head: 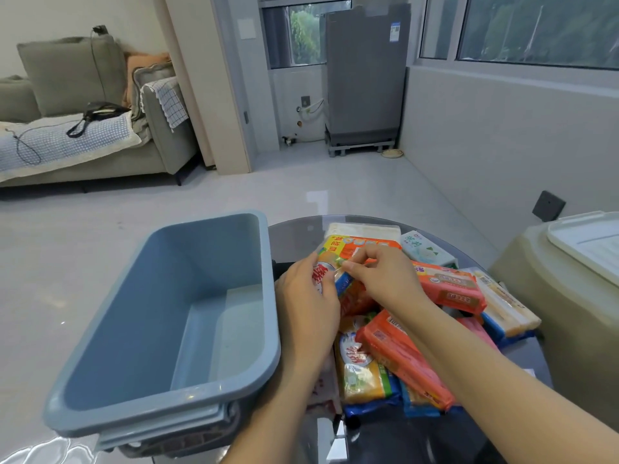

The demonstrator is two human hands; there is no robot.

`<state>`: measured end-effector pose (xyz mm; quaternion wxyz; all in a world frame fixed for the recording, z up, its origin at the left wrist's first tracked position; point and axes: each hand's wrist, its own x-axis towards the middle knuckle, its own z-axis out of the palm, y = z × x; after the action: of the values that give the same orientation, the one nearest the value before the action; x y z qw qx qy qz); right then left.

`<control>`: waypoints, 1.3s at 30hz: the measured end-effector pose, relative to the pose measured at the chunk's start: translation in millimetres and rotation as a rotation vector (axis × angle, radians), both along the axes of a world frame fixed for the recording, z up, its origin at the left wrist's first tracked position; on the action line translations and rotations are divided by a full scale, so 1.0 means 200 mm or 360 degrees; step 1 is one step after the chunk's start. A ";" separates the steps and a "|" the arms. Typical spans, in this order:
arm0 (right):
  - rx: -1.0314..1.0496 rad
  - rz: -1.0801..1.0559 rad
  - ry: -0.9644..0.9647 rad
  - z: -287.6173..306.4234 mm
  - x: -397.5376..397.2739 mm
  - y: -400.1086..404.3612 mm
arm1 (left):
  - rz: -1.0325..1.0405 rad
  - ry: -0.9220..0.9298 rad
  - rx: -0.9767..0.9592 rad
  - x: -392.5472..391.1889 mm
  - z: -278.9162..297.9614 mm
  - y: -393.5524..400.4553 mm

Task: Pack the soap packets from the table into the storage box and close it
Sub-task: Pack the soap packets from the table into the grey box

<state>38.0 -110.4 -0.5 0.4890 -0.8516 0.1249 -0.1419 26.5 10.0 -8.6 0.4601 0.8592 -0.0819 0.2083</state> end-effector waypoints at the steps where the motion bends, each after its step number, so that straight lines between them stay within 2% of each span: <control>1: 0.0043 -0.0023 -0.0043 0.01 -0.02 0.00 | -0.0021 0.0009 -0.0012 -0.01 0.01 0.00; 7: -0.0032 -0.0175 -0.0242 0.12 -0.15 -0.06 | -0.0152 0.0159 0.0005 -0.09 0.08 -0.04; 12: 0.0133 -0.0180 -0.0284 0.26 -0.27 -0.14 | -0.0265 0.0197 0.0091 -0.16 0.20 -0.09; 19: 0.0414 -0.0148 -0.0407 0.49 -0.38 -0.18 | -0.0567 0.0215 0.0060 -0.19 0.46 -0.06; 22: 0.0516 -0.0071 -0.0395 0.58 -0.38 -0.13 | -0.0743 0.0430 -0.0085 -0.15 0.58 0.03; 26: 0.0675 0.0052 -0.0336 0.65 -0.34 -0.01 | -0.0827 0.0663 -0.0079 -0.10 0.67 0.18; 30: 0.0779 0.0218 -0.0288 0.66 -0.24 0.15 | -0.1045 0.1028 -0.0221 -0.02 0.69 0.39; 39: 0.0785 0.0506 -0.0206 0.61 0.03 0.53 | -0.0727 0.1097 -0.0825 0.14 0.61 0.74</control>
<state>44.4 -5.1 122.4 0.7041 -0.7051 -0.0106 -0.0830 53.9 157.7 112.9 0.6932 0.6953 -0.0568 -0.1809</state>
